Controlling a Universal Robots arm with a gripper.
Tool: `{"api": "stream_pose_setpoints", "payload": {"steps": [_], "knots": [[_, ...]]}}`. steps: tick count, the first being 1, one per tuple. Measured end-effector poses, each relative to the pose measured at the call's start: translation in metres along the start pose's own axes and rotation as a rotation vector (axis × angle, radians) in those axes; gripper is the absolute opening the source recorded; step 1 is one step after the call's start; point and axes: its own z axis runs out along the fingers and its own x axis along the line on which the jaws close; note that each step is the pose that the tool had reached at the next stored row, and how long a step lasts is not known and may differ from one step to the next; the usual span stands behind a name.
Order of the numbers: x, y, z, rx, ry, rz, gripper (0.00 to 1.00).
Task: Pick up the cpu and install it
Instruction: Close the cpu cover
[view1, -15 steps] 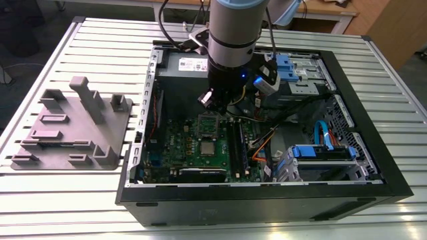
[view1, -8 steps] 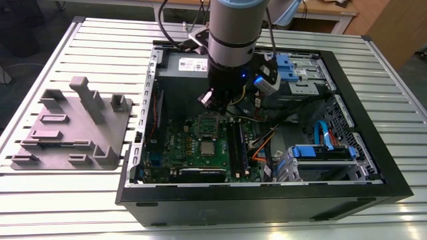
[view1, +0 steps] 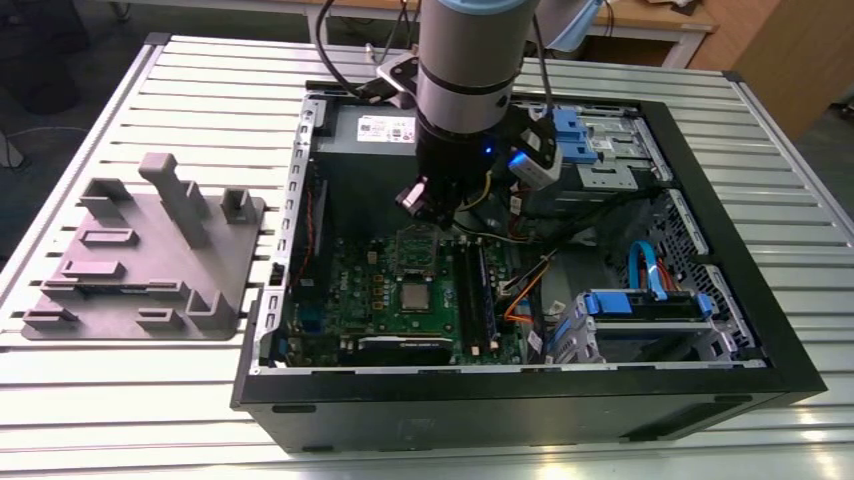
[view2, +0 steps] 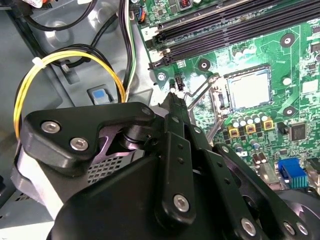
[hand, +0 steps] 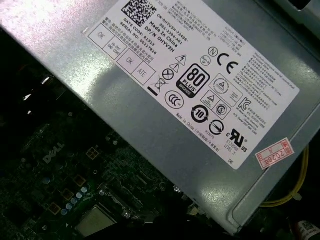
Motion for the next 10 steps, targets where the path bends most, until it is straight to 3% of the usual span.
{"api": "stream_pose_setpoints", "payload": {"steps": [10], "knots": [[0.0018, -0.0022, -0.003, -0.0006, 0.0002, -0.006, 0.1]]}}
